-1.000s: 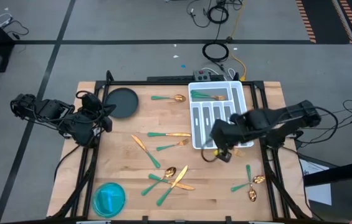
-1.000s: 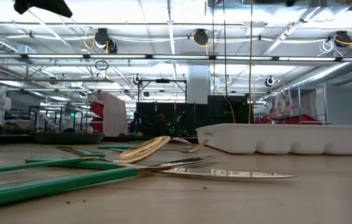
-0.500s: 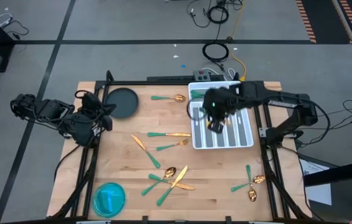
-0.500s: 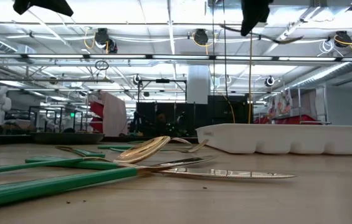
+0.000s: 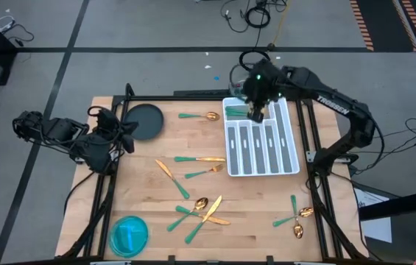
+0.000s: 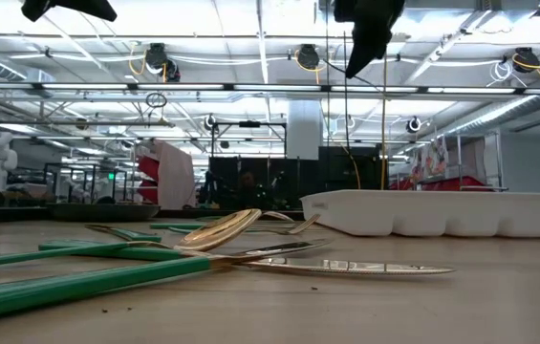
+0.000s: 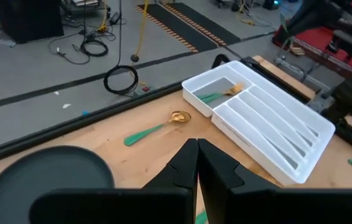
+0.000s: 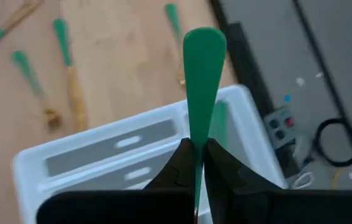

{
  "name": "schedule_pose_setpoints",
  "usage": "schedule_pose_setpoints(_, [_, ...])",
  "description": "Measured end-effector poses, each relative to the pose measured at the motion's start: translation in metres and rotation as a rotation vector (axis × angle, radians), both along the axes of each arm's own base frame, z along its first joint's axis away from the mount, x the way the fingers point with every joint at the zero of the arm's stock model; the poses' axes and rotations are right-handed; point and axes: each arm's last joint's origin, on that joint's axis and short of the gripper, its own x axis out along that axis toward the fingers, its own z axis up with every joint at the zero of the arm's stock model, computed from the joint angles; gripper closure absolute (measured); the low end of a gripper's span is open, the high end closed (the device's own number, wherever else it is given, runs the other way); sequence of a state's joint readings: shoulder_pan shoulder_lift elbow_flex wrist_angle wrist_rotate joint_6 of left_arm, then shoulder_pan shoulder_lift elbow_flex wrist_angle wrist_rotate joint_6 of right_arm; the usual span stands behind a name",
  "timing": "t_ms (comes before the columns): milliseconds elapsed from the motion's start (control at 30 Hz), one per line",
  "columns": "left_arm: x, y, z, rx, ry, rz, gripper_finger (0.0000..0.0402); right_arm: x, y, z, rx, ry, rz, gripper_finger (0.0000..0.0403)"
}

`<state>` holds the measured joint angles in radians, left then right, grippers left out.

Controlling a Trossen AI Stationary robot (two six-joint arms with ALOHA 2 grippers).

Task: Sort silverware
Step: Put the green fork into the silverware tray

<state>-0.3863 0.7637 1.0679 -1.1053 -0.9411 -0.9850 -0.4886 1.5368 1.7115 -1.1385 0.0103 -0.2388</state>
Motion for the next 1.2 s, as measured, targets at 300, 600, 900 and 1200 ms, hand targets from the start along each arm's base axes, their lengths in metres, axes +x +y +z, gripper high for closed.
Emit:
schedule_pose_setpoints(300, [0.004,0.000,-0.001,0.016,-0.033,0.069,0.0384,-0.015,-0.056,0.001,-0.081,-0.093,0.012,0.0402])
schedule_pose_setpoints(600, [0.008,-0.002,-0.002,0.024,-0.020,0.072,0.0384,-0.004,-0.108,-0.047,-0.031,0.033,0.042,0.0402])
schedule_pose_setpoints(900, [0.008,-0.002,-0.002,0.037,-0.022,0.084,0.0384,0.003,-0.125,-0.082,-0.021,0.176,0.190,0.0402])
schedule_pose_setpoints(1200, [0.008,-0.001,-0.001,0.062,-0.032,0.107,0.0384,0.009,-0.131,-0.103,0.006,0.244,0.265,0.0402])
